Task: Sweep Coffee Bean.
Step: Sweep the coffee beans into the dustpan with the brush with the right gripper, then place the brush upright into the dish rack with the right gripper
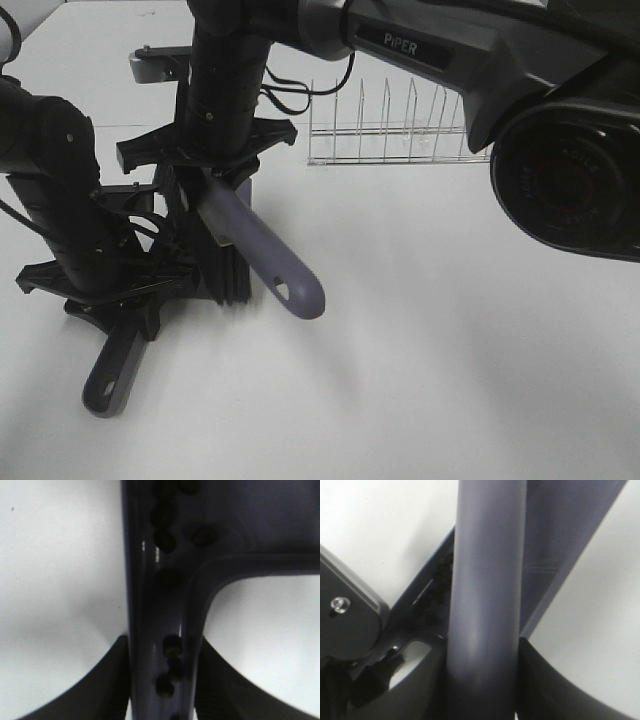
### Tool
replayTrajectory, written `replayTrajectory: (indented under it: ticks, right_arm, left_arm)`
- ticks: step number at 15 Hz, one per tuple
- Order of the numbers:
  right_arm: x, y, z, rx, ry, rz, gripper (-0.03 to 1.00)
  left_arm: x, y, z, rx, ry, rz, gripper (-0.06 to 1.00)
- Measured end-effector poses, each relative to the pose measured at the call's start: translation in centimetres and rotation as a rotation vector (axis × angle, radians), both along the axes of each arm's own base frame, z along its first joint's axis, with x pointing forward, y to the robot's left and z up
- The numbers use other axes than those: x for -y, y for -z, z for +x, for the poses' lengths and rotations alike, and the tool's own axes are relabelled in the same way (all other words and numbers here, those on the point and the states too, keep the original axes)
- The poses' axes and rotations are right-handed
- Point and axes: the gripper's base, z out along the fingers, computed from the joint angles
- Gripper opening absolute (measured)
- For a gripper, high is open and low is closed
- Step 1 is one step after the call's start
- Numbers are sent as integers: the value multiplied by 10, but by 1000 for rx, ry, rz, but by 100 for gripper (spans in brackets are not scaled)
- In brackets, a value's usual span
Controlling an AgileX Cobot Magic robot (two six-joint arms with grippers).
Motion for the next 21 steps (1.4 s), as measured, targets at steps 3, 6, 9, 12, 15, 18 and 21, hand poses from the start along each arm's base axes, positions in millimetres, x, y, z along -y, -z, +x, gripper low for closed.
replayTrajectory:
  ticks: [3,6,9,12,15,18,21]
  right_arm:
    - [10,-21,12,157,-5,-111,28]
    - [27,-43,21,236,18,-162,28]
    - [70,-91,37,312,94,-133,28]
    - [139,-134,55,364,226,-122,28]
    - [222,-154,55,336,376,-165,28]
    - [293,-144,45,237,489,-222,28]
    - [335,-111,38,94,535,-237,28]
  left_arm:
    - [0,0,0,-1,0,0,32]
    - [0,0,0,-1,0,0,32]
    - [0,0,0,-1,0,0,32]
    - [0,0,0,-2,0,0,32]
    - [0,0,0,-2,0,0,32]
    - [0,0,0,-4,1,1,32]
    - [0,0,0,-4,1,1,32]
